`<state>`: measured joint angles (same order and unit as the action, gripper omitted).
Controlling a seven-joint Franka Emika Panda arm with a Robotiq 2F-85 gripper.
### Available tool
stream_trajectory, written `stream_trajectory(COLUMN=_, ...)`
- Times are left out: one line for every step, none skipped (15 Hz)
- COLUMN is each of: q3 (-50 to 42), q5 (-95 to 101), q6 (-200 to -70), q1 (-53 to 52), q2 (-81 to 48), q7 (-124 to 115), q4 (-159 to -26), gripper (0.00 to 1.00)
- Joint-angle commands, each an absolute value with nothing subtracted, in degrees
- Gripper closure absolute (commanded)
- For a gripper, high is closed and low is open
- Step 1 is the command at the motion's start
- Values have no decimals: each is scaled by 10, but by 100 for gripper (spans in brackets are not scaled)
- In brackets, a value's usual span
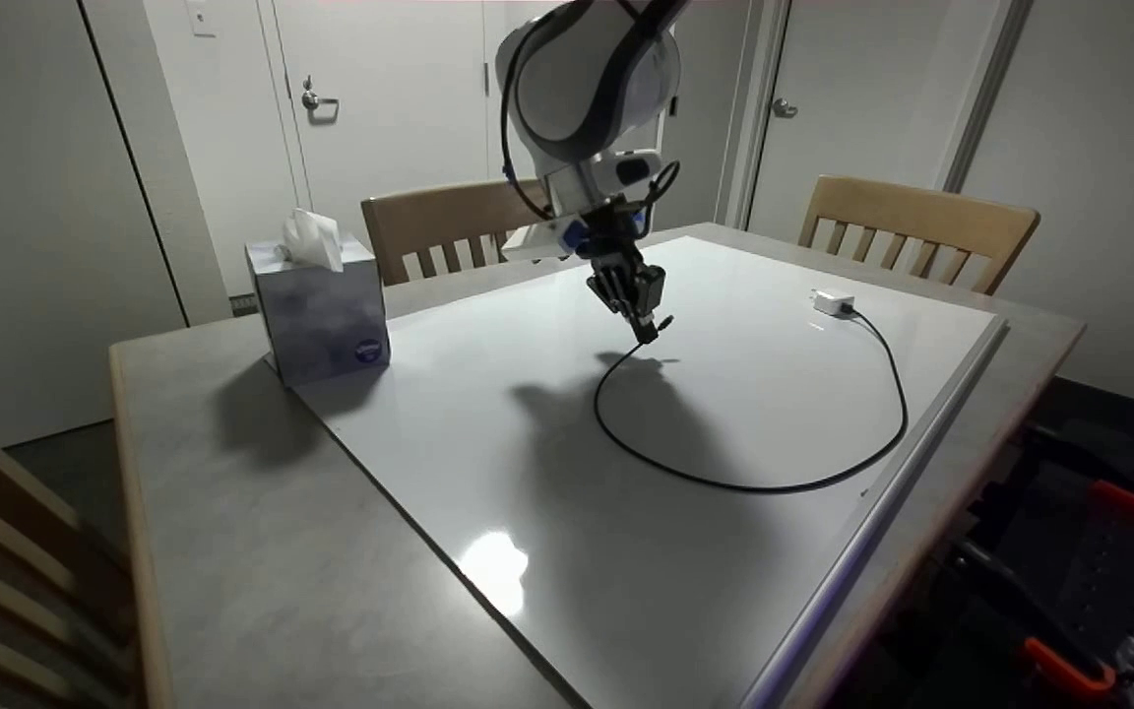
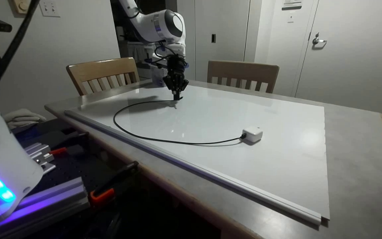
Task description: Wind the charging cable
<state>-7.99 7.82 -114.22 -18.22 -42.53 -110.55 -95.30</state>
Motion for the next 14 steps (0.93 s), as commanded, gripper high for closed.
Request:
stream_trajectory(q3=-75, q5=64, q6=-1147, q1=-153, q2=-417, q7=-1161, q4=-967, gripper=99)
stream_trajectory(q3=-75, q5=57, q6=-1155, q1=-145, q2=-413, q7=-1179, q4=-975, gripper=99)
stream_trajectory(q3=-74, q5=49, q6=-1163, q1=-138, q2=-409, q7=-1199, q4=-982, gripper=99)
stream_trajectory(q3=-74, q5=37, q6=-1170, q1=-130, q2=-406, q7=-1220, q4=-989, gripper=99)
stream_trajectory(q3=-73, q5=25, q6=-1175, q1=-123, q2=-403, q7=-1238, q4=-996, gripper=99)
stream_trajectory(q3=-74, q5=13, q6=-1180, q1=-117, q2=-402, q7=-1258, q4=-1001, gripper=99)
stream_trajectory(q3=-71, q5=39, q6=-1154, q1=-124, q2=-424, q7=-1235, q4=-966, gripper=99)
stream_trajectory(q3=-71, q5=39, q6=-1155, q1=-120, q2=-425, q7=-1239, q4=-967, gripper=96)
stream_trajectory(q3=-71, q5=41, q6=-1155, q1=-119, q2=-425, q7=-1239, q4=-967, gripper=96)
stream_trajectory(q3=-70, q5=41, q6=-1155, q1=-120, q2=-425, q7=-1238, q4=-966, gripper=96)
stream_trajectory(q3=-70, q5=42, q6=-1155, q1=-121, q2=-425, q7=-1238, q4=-966, gripper=96)
stream_trajectory(q3=-69, q5=42, q6=-1155, q1=-122, q2=-425, q7=-1238, q4=-966, gripper=99)
stream_trajectory(q3=-70, q5=41, q6=-1152, q1=-120, q2=-427, q7=-1241, q4=-964, gripper=99)
stream_trajectory(q3=-72, q5=37, q6=-1153, q1=-118, q2=-430, q7=-1248, q4=-963, gripper=99)
